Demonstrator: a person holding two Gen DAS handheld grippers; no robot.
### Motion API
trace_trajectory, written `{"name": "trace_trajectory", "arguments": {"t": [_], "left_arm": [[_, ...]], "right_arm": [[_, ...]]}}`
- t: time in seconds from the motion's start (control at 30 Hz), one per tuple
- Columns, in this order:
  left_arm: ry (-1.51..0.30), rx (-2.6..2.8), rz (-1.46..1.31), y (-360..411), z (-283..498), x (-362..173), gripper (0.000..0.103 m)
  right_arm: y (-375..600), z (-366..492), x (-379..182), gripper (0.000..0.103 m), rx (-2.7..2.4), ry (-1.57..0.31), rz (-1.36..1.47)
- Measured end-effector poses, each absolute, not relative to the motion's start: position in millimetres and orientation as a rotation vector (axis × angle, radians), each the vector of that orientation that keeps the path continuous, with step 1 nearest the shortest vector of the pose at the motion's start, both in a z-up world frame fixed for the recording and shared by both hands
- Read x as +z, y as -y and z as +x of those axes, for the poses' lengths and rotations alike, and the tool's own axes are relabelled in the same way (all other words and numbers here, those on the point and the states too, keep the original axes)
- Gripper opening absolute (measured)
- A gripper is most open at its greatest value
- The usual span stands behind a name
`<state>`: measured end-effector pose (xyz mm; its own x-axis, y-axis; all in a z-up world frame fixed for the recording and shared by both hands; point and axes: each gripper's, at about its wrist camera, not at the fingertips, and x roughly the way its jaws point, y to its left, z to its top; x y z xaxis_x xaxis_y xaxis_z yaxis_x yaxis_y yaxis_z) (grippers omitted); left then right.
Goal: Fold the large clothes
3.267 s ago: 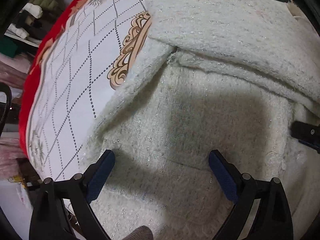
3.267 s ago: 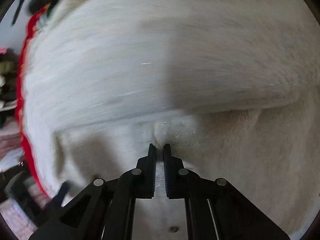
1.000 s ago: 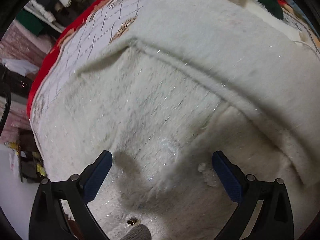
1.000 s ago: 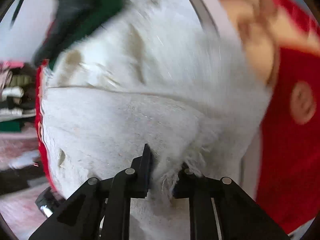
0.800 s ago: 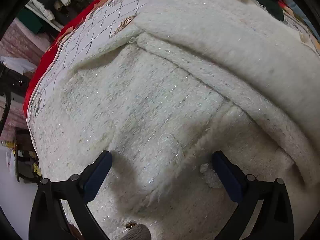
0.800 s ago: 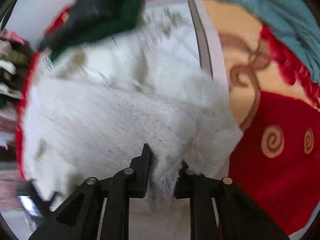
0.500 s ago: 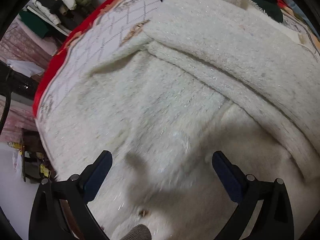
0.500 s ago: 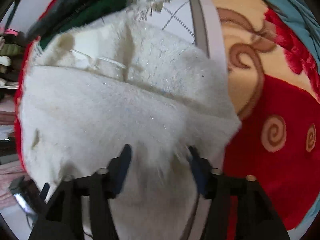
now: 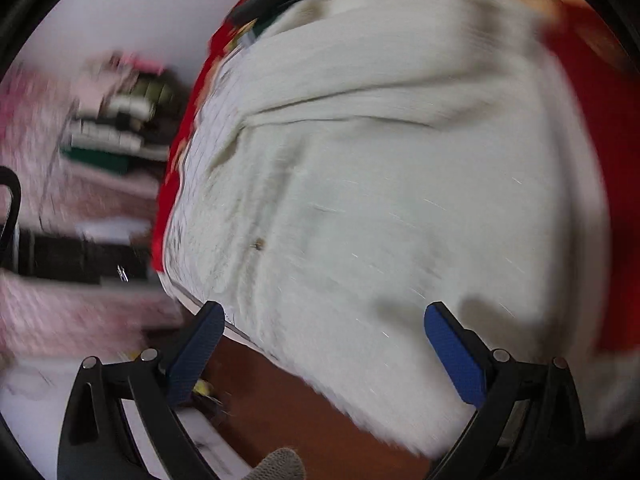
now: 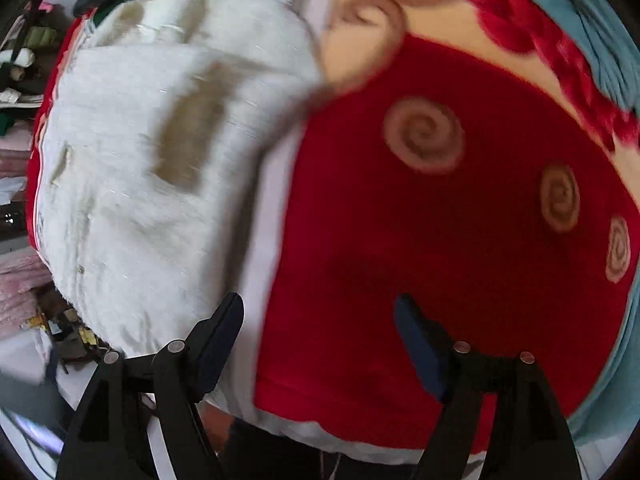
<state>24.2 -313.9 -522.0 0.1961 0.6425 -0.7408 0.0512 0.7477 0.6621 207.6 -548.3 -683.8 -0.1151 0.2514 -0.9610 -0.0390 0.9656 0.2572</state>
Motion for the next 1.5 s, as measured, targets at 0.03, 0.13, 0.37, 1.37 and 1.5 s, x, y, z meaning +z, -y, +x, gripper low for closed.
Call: {"name": "trace_trajectory", "arguments": {"t": [0.03,0.13,0.37,1.37,1.5], "left_arm": [[-1.32,0.436,0.693,331,16,-528,0.103],[-1.329,0.382,0.757,359,4,-546,0.103],[-1.463,0.471,0.777,347,28,-599,0.103],[-1.256,0.41,0.277,254,61,-432,0.008],[-1.233,0.318,0.164,201,67,-405,0.01]], "right_arm": [[558,204,-687,0.079,0.244,-1.684,0.177],[563,207,-702,0.079,0.237,-1.704,0.183],[569,214,-729,0.079,0.259,-1.718,0.198],[488,287,-646,0.022,0.491,-1.409,0.839],[475,295,-584,0.022,0.414,-1.428,0.731]]}}
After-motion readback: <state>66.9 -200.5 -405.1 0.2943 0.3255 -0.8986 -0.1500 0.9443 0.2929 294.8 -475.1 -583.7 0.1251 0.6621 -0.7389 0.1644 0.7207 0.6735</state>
